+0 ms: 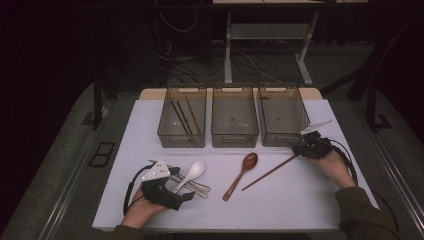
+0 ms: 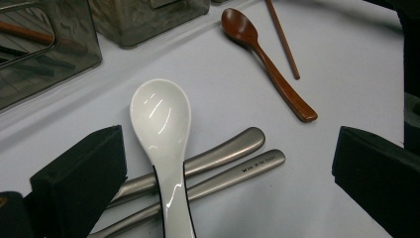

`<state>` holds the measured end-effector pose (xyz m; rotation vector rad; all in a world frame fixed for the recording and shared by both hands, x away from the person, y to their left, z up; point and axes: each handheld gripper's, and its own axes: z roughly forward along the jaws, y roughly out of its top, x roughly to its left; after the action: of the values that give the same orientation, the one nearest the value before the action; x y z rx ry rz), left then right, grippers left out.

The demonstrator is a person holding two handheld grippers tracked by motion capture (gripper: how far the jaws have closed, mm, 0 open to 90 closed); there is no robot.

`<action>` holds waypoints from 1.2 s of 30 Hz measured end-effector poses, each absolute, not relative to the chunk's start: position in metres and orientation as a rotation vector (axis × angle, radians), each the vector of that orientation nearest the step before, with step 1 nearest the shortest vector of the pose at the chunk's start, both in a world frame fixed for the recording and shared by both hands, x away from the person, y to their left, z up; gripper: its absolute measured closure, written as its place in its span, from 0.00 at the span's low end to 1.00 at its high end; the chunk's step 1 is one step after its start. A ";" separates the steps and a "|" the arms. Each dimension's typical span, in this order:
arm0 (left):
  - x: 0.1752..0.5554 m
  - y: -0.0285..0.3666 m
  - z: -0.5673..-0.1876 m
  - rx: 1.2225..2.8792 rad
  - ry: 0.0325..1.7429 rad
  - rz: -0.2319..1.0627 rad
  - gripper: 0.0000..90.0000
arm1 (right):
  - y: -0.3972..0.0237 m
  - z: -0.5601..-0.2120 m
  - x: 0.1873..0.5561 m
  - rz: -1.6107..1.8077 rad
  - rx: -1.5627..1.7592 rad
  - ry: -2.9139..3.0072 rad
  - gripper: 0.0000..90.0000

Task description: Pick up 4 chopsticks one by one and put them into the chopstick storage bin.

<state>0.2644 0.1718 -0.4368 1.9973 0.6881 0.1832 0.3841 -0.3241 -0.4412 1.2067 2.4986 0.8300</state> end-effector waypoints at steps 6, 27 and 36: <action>0.264 0.171 -0.437 1.996 0.686 0.182 0.00 | -0.329 -0.441 0.381 0.824 1.213 2.498 1.00; 0.264 0.170 -0.437 1.999 0.683 0.182 0.00 | -0.347 -0.438 0.365 0.827 1.234 2.510 1.00; 0.264 0.170 -0.437 2.000 0.682 0.182 0.00 | -0.348 -0.437 0.360 0.822 1.229 2.521 1.00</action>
<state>0.2641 0.1703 -0.4368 2.0004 0.6819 0.1825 0.3596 -0.3481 -0.4370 1.2291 2.5215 0.8221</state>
